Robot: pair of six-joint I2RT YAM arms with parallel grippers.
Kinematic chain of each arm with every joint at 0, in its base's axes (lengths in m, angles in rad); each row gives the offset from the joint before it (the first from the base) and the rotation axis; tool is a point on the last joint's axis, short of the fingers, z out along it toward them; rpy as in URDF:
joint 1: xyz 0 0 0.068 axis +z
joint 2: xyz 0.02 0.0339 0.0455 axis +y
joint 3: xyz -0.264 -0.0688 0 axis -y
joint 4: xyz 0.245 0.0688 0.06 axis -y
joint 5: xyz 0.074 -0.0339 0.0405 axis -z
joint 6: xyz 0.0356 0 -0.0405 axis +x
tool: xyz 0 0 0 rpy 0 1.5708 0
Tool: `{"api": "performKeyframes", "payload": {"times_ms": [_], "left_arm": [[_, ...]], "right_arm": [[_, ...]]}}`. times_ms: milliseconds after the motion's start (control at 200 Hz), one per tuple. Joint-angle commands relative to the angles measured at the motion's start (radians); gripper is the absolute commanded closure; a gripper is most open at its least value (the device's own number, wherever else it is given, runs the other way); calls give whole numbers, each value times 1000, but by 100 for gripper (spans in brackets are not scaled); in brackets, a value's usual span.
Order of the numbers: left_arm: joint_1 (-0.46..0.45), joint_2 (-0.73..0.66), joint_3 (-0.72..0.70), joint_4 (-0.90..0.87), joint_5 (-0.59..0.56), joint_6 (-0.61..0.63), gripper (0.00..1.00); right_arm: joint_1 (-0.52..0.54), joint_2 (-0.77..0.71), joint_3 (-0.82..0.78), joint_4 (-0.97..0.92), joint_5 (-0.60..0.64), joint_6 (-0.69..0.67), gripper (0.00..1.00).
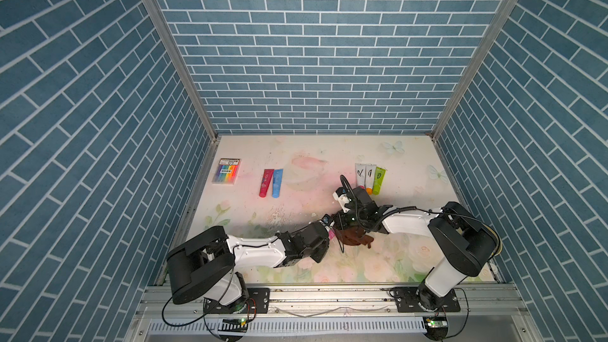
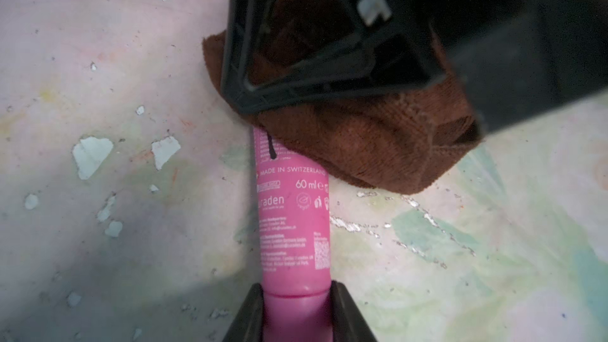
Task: Wipe the surface of the toothpaste tube
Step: Wipe the dirt from the toothpaste tube.
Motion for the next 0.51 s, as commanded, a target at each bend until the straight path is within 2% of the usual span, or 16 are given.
{"api": "performKeyframes", "payload": {"times_ms": [0,120,265,340,500], "left_arm": [[0,9,-6,20,-1,17,82],[-1,10,-6,19,-5,14,83],[-1,1,-11,21,-10,14,84],[-1,-1,-13,21,-9,12,84],[-1,-13,-17,23,-17,9,86]], "right_arm": [[85,58,-84,23,-110,85,100],[129,41,-127,92,-145,138,100],[135,15,-162,62,-82,141,100],[104,24,-159,0,-30,119,100],[-52,36,-174,-67,59,96,100]]}}
